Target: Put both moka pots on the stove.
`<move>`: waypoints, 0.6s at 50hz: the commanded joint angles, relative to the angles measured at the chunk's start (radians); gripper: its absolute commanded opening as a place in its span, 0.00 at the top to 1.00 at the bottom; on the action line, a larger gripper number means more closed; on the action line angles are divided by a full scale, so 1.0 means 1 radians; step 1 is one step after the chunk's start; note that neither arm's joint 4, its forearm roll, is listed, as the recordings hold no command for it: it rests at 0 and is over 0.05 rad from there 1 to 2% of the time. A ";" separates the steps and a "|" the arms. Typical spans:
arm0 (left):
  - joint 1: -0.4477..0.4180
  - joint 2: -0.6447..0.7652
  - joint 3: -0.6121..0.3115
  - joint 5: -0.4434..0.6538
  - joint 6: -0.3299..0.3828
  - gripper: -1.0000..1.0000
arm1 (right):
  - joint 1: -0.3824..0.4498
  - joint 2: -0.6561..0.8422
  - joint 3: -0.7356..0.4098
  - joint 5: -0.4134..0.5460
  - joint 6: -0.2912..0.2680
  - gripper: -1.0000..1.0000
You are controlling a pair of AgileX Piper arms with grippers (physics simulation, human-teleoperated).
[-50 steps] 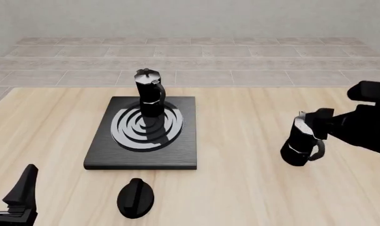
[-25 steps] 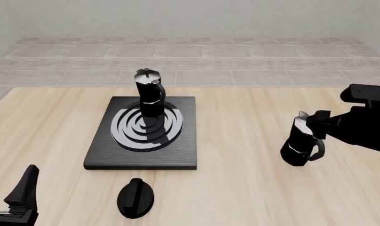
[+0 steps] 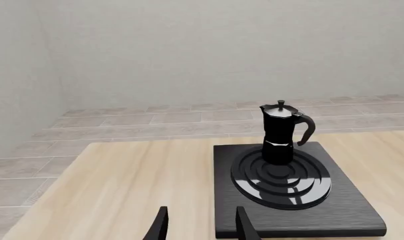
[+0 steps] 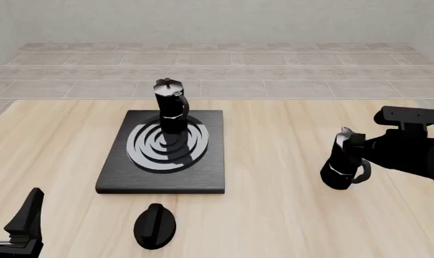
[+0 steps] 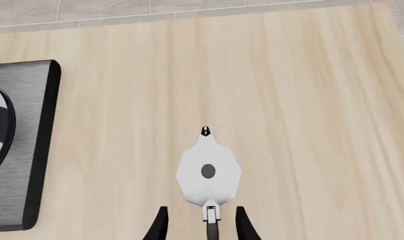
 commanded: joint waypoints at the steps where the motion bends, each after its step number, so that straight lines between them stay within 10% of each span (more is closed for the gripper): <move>1: 0.004 0.000 0.003 -0.003 -0.002 0.00 | -0.002 0.032 0.010 -0.032 -0.005 0.00; 30: 0.008 -0.001 -0.001 0.001 -0.001 0.00 | -0.010 0.061 0.041 -0.061 -0.019 0.00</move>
